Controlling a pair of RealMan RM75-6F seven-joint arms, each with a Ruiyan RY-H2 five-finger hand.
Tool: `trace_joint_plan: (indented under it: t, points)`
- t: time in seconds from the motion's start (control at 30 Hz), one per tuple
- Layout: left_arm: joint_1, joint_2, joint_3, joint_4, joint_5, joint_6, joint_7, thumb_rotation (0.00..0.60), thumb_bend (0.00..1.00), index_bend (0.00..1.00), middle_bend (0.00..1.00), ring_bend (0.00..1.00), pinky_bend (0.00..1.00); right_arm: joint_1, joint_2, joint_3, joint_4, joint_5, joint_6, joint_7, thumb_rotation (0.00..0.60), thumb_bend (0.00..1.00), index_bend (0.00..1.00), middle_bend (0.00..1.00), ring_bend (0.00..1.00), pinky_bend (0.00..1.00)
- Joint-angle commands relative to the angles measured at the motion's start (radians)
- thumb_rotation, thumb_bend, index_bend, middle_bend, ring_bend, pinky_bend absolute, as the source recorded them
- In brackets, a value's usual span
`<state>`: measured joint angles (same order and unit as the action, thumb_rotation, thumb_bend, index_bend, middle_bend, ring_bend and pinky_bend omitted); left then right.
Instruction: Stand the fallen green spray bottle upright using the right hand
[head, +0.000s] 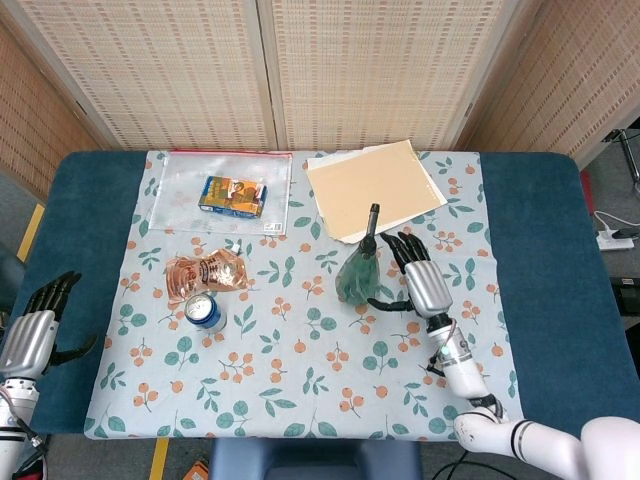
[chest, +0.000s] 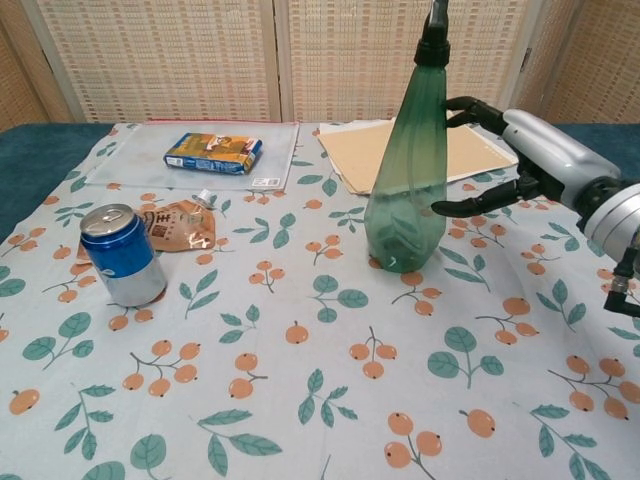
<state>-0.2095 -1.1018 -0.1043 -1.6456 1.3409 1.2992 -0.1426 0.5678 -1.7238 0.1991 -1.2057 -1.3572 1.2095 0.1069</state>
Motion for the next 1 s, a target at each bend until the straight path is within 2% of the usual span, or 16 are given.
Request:
trace_joint_plan:
  t: [0.03,0.07,0.17,0.27,0.37,0.4,0.47,0.53,0.6,0.67,0.73,1.0]
  points:
    - [0.0,0.001,-0.001,-0.001,0.002,0.003,0.002,0.6,0.25,0.0,0.0,0.0,0.04,-0.037,0.106,-0.016,-0.148,0.074,-0.026,-0.208,0.6,0.0,0.0,0.05,0.0,0.0]
    - [0.0,0.001,-0.001,0.0,0.002,0.003,0.003,0.6,0.25,0.0,0.0,0.0,0.04,-0.045,0.143,-0.021,-0.2,0.109,-0.036,-0.298,0.6,0.0,0.0,0.04,0.0,0.0]
    - [0.0,0.0,0.001,0.003,0.003,0.002,0.003,0.6,0.25,0.0,0.0,0.0,0.04,-0.064,0.314,-0.052,-0.434,0.258,-0.04,-0.675,0.6,0.0,0.0,0.03,0.0,0.0]
    - [0.001,-0.001,0.0,0.006,0.0,0.004,0.004,0.6,0.25,0.0,0.0,0.0,0.04,-0.086,0.478,-0.091,-0.664,0.395,0.013,-0.932,0.6,0.0,0.0,0.02,0.0,0.0]
    - [0.002,-0.003,-0.001,0.006,-0.003,0.004,0.01,0.6,0.25,0.0,0.0,0.0,0.04,-0.126,0.601,-0.139,-0.804,0.404,0.088,-1.019,0.6,0.0,0.0,0.02,0.0,0.0]
    - [0.002,-0.003,-0.001,0.005,-0.005,0.004,0.012,0.6,0.25,0.0,0.0,0.0,0.04,-0.152,0.641,-0.166,-0.827,0.361,0.12,-1.015,0.6,0.0,0.0,0.02,0.0,0.0]
    - [0.003,-0.002,-0.001,0.003,-0.007,0.004,0.015,0.6,0.25,0.0,0.0,0.0,0.04,-0.193,0.679,-0.204,-0.808,0.254,0.147,-0.943,0.6,0.0,0.0,0.02,0.0,0.0]
    - [0.004,-0.002,-0.001,0.001,-0.011,0.006,0.02,0.6,0.25,0.0,0.0,0.0,0.04,-0.235,0.691,-0.232,-0.721,0.128,0.169,-0.797,0.6,0.0,0.0,0.02,0.0,0.0]
    - [0.005,-0.004,-0.002,-0.001,-0.012,0.007,0.026,0.6,0.25,0.0,0.0,0.0,0.04,-0.263,0.666,-0.237,-0.605,0.059,0.184,-0.652,0.6,0.0,0.01,0.02,0.0,0.0]
    - [0.004,-0.005,-0.002,-0.005,-0.013,0.009,0.032,0.6,0.25,0.0,0.0,0.0,0.04,-0.276,0.642,-0.234,-0.532,0.059,0.17,-0.56,0.6,0.0,0.01,0.02,0.0,0.0]
    - [0.002,-0.008,-0.004,-0.008,-0.012,0.011,0.043,0.6,0.25,0.0,0.0,0.0,0.04,-0.275,0.65,-0.224,-0.521,0.069,0.138,-0.493,0.6,0.0,0.01,0.02,0.0,0.0]
    - [-0.001,-0.011,-0.007,-0.009,-0.013,0.01,0.049,0.6,0.25,0.0,0.0,0.0,0.04,-0.294,0.642,-0.192,-0.48,0.028,0.16,-0.404,0.6,0.0,0.0,0.02,0.0,0.0]
